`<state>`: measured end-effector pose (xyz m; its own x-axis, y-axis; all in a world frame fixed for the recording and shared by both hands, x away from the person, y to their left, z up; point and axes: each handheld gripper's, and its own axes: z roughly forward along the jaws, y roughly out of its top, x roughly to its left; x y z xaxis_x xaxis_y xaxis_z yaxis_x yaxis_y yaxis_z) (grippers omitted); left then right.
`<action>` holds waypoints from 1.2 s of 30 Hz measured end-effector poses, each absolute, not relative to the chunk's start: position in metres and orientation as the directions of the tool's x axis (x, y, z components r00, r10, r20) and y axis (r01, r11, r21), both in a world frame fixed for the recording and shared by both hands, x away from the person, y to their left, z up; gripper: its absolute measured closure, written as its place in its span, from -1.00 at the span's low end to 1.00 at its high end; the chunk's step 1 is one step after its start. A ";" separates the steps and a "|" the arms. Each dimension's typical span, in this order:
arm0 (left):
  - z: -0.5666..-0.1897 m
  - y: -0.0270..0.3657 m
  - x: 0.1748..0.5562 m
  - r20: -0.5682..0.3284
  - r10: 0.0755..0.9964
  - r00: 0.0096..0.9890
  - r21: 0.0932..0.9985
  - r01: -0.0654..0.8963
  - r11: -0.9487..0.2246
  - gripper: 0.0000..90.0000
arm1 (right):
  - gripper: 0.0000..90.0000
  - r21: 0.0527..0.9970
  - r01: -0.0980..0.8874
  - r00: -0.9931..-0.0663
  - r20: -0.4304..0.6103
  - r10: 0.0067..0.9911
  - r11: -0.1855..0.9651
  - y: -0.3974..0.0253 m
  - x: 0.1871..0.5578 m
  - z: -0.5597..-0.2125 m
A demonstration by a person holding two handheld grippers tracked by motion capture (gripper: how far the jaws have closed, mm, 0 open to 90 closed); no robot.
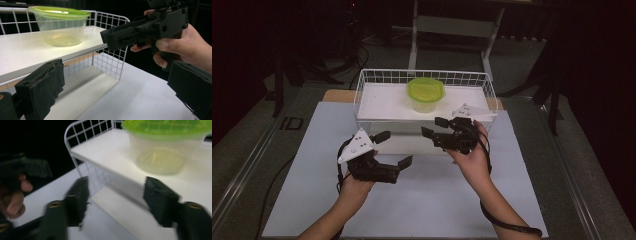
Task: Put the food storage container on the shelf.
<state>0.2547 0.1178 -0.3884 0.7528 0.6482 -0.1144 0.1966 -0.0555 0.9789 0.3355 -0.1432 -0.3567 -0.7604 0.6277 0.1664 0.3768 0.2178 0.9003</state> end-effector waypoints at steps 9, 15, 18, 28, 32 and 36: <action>-0.391 0.117 0.247 -0.116 0.620 0.776 0.982 0.182 -0.044 -0.97 | -0.69 0.923 0.309 -0.793 0.115 0.598 0.231 -0.150 0.311 -0.373; -0.397 0.113 0.243 -0.112 0.594 0.797 0.981 0.184 -0.063 -0.97 | -0.69 0.927 0.293 -0.788 0.094 0.609 0.236 -0.154 0.304 -0.382; -0.399 0.114 0.243 -0.122 0.589 0.799 0.982 0.185 -0.047 -0.97 | -0.69 0.925 0.299 -0.788 0.101 0.608 0.235 -0.157 0.302 -0.385; -0.415 0.113 0.233 -0.068 0.578 0.813 0.980 0.165 -0.116 -0.97 | -0.69 0.918 0.323 -0.776 0.119 0.619 0.228 -0.174 0.290 -0.401; -0.421 0.113 0.228 -0.060 0.572 0.818 0.976 0.167 -0.137 -0.97 | -0.68 0.914 0.334 -0.771 0.125 0.625 0.229 -0.181 0.286 -0.411; -0.429 0.113 0.224 -0.066 0.568 0.821 0.974 0.177 -0.142 -0.97 | -0.68 0.911 0.333 -0.776 0.117 0.620 0.244 -0.187 0.282 -0.420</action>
<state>0.2242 0.1133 -0.4289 0.8206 0.5676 -0.0664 0.1772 -0.1423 0.9738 0.2816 -0.1870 -0.4199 -0.7760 0.6198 0.1175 0.3326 0.2438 0.9110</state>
